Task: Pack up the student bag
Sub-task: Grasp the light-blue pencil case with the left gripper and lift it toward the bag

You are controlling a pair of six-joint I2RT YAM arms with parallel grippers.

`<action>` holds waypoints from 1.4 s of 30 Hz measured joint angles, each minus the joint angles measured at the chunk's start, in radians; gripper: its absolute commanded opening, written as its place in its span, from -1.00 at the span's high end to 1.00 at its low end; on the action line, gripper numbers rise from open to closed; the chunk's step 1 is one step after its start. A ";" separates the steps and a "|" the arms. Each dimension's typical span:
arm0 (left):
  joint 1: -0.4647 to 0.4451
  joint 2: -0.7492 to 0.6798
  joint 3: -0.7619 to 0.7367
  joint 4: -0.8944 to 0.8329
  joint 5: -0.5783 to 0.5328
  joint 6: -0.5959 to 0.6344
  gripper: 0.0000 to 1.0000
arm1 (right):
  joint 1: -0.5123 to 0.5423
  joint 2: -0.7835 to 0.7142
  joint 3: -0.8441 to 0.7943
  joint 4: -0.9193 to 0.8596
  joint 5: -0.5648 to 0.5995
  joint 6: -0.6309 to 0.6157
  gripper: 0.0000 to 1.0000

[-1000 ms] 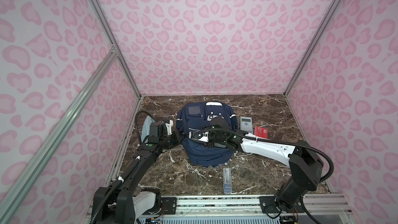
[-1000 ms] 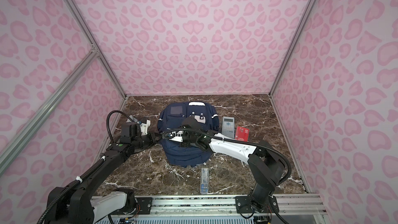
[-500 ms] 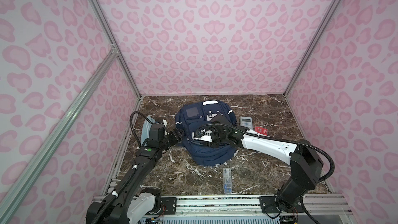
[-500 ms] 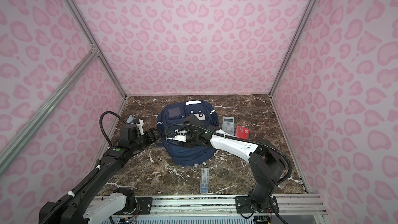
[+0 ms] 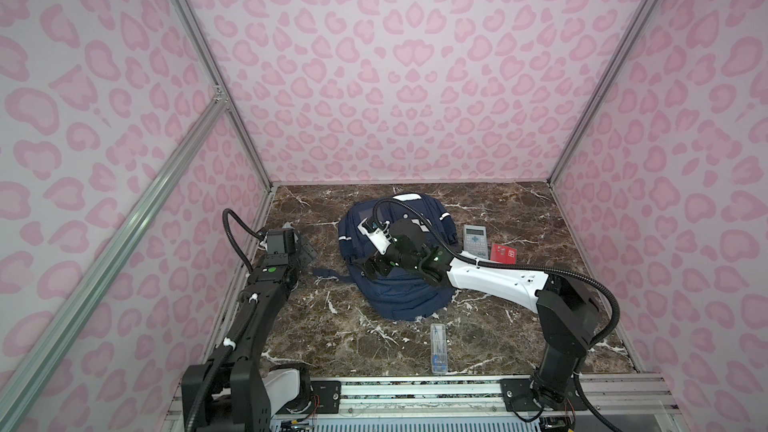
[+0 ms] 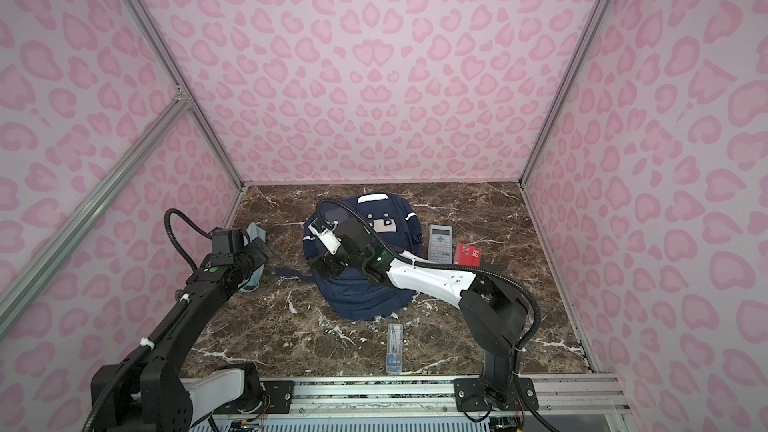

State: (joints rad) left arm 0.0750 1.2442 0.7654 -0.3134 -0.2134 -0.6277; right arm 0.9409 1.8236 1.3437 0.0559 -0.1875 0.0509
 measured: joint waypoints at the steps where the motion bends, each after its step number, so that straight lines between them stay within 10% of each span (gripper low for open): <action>1: 0.010 0.037 0.007 -0.003 -0.012 0.002 -0.87 | 0.002 0.003 -0.003 0.007 -0.003 0.014 -0.98; 4: 0.041 0.165 0.040 -0.002 -0.021 0.010 -0.55 | 0.002 0.008 -0.020 0.026 -0.023 0.047 -0.98; 7: 0.055 0.264 0.076 0.002 -0.014 0.026 0.91 | 0.002 0.016 -0.034 0.031 -0.042 0.071 -0.98; 23: 0.012 -0.004 -0.235 0.209 0.545 -0.098 0.91 | 0.026 0.169 0.063 0.044 -0.127 0.274 -0.98; 34: -0.004 -0.201 -0.339 0.166 0.637 -0.131 0.83 | -0.007 0.336 0.256 0.075 -0.236 0.542 -0.59; 42: -0.005 -0.209 -0.363 0.167 0.640 -0.131 0.41 | 0.007 0.317 0.159 0.058 -0.277 0.589 -0.34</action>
State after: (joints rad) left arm 0.0700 1.0351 0.4026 -0.1459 0.4263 -0.7589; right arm 0.9482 2.1407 1.5028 0.1135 -0.4648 0.6395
